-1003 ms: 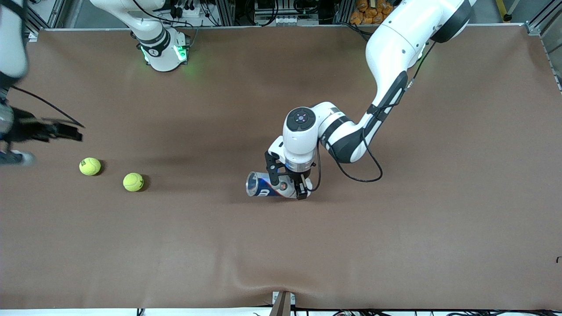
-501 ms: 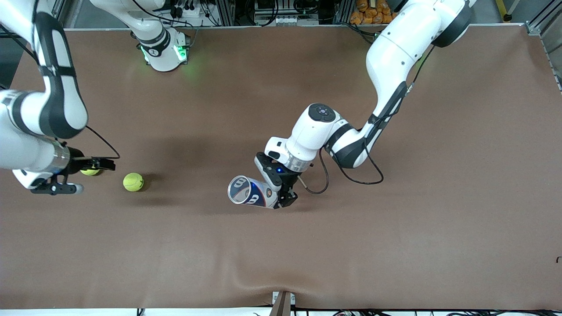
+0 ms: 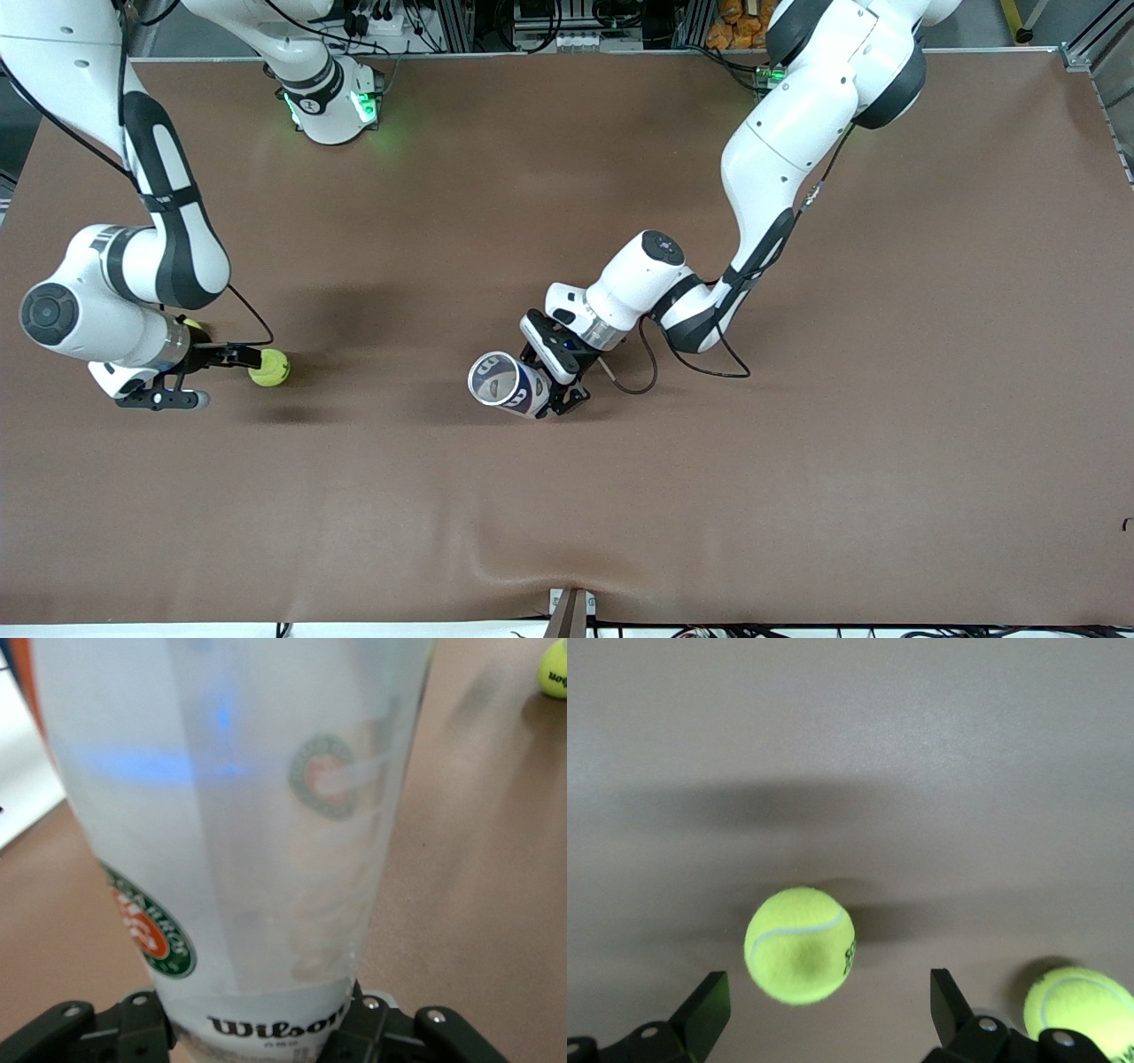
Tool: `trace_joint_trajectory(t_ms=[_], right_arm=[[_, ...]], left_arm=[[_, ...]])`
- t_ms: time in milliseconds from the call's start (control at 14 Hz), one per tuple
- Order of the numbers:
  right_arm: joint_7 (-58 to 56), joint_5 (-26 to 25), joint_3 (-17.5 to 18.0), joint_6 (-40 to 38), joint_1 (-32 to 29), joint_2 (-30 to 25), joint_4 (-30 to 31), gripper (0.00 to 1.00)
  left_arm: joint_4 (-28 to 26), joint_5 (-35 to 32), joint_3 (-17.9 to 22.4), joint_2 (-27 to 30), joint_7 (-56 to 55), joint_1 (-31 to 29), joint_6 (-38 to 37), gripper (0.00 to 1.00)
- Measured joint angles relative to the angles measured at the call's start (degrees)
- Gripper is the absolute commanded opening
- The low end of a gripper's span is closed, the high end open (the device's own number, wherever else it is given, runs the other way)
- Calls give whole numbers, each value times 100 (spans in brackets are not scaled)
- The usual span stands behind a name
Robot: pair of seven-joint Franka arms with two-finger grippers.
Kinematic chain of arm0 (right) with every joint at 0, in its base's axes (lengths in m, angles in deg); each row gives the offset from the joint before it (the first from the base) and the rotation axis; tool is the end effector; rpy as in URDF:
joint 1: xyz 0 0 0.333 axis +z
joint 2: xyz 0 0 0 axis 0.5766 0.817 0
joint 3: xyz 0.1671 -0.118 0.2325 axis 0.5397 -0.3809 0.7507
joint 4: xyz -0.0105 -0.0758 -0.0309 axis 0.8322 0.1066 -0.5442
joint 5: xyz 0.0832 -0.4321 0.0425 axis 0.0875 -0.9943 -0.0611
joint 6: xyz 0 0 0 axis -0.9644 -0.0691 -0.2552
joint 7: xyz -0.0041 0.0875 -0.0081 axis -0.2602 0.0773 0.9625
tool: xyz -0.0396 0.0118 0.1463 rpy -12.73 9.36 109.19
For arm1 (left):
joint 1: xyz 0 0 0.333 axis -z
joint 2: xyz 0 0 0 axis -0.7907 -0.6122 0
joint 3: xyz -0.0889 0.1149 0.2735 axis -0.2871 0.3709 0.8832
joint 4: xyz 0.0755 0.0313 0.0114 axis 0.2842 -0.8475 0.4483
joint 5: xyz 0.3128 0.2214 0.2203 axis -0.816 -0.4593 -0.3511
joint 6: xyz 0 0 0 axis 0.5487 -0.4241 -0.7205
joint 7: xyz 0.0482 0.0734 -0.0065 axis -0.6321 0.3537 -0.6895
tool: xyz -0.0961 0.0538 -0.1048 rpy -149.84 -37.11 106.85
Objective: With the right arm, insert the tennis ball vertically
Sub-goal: 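Stand the tube upright with the left gripper while the right gripper grasps a ball, then carry the ball with the right gripper and drop it into the tube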
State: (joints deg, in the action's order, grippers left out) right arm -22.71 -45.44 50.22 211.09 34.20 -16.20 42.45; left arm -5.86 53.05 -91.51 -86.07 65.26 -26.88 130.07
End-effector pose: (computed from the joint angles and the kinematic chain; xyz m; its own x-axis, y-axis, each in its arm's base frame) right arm 0.6416 -0.0686 0.1698 0.9959 -0.0285 -0.0861 -0.0286 -0.9996 0.0003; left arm 0.6074 -0.5559 0.1334 0.3282 -0.5941 0.7344 -0.8316 -0.5504 -0.0736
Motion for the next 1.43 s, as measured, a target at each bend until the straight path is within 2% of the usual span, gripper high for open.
trace_joint_trajectory(t_ms=[286,645,788,859,1074,1146,1289,1432], right_arm=[[5,1,18,273,18,159,136,100],[52,70,44,378,106,237,216,100],[57,93,46,665,111,288,324,100],[58,94,45,906,111,340,410,91],[58,94,46,1234,115,516,499,28],[58,94,46,1250,121,524,493,15],[63,101,52,963,153,503,334,12],[112,292,53,-208,190,468,-251,12]], left_arm=[[2,0,-27,-26,-421,168,47,64],[-97,0,-26,-31,-504,220,406,64],[-172,0,-17,-68,-504,216,466,64],[-195,0,-17,-93,-504,220,493,64],[-248,0,-18,-184,-504,248,529,64],[-253,0,-18,-227,-504,255,557,64],[-259,-1,-19,-307,-504,283,635,64],[-260,-2,1,-388,-476,377,790,64]])
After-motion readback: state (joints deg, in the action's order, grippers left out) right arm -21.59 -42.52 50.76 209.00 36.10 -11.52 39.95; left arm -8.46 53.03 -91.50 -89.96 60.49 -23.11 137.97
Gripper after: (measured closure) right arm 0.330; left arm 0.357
